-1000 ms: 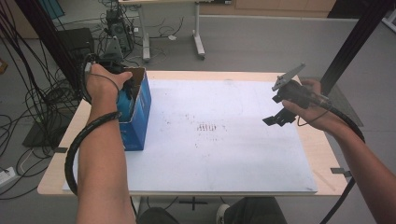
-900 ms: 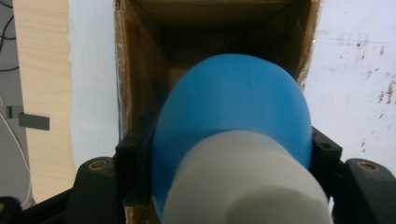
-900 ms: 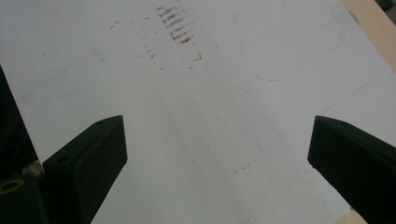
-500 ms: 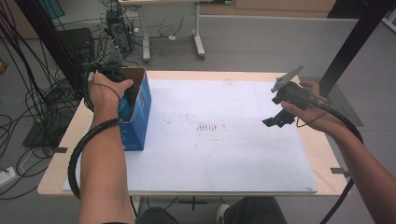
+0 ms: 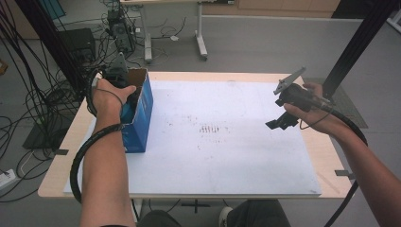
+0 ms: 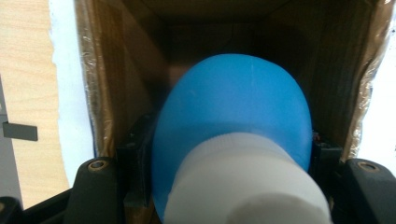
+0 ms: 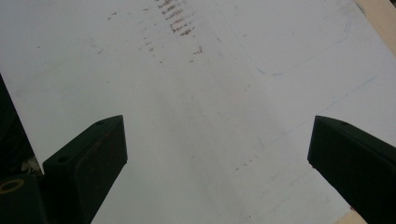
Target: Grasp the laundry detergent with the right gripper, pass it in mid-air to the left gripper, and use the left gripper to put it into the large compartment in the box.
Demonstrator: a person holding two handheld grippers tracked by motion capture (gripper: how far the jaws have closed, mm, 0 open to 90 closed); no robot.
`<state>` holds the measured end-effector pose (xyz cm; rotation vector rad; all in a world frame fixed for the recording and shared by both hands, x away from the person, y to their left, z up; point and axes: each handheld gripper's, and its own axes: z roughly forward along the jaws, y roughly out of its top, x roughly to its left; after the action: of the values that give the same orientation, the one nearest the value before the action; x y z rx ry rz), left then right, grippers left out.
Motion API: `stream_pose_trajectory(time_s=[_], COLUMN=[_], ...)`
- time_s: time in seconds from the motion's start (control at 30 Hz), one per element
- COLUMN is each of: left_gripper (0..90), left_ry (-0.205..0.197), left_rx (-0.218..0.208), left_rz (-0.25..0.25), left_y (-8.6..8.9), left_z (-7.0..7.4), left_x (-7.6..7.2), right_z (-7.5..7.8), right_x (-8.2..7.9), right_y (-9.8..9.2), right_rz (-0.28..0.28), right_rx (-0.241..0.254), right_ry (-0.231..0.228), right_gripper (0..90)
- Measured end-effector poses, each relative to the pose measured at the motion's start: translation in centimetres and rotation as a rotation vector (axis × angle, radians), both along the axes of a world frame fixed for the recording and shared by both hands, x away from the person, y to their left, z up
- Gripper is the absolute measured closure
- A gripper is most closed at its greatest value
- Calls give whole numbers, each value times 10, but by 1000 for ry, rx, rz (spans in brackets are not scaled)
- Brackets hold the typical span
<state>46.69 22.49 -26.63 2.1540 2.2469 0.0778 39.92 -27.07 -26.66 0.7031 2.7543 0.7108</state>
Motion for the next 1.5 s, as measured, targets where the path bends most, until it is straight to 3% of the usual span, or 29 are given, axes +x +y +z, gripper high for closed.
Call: stream_pose_trajectory(time_s=[1.5], left_gripper=[357], left_ry=[-2], left_rx=[-1], left_rz=[-15], left_y=[0], left_z=[-6], left_x=[6], right_z=[1], right_x=[3], right_y=[3], right_rz=[-2], right_rx=[-32], right_ry=[-1], right_gripper=[47])
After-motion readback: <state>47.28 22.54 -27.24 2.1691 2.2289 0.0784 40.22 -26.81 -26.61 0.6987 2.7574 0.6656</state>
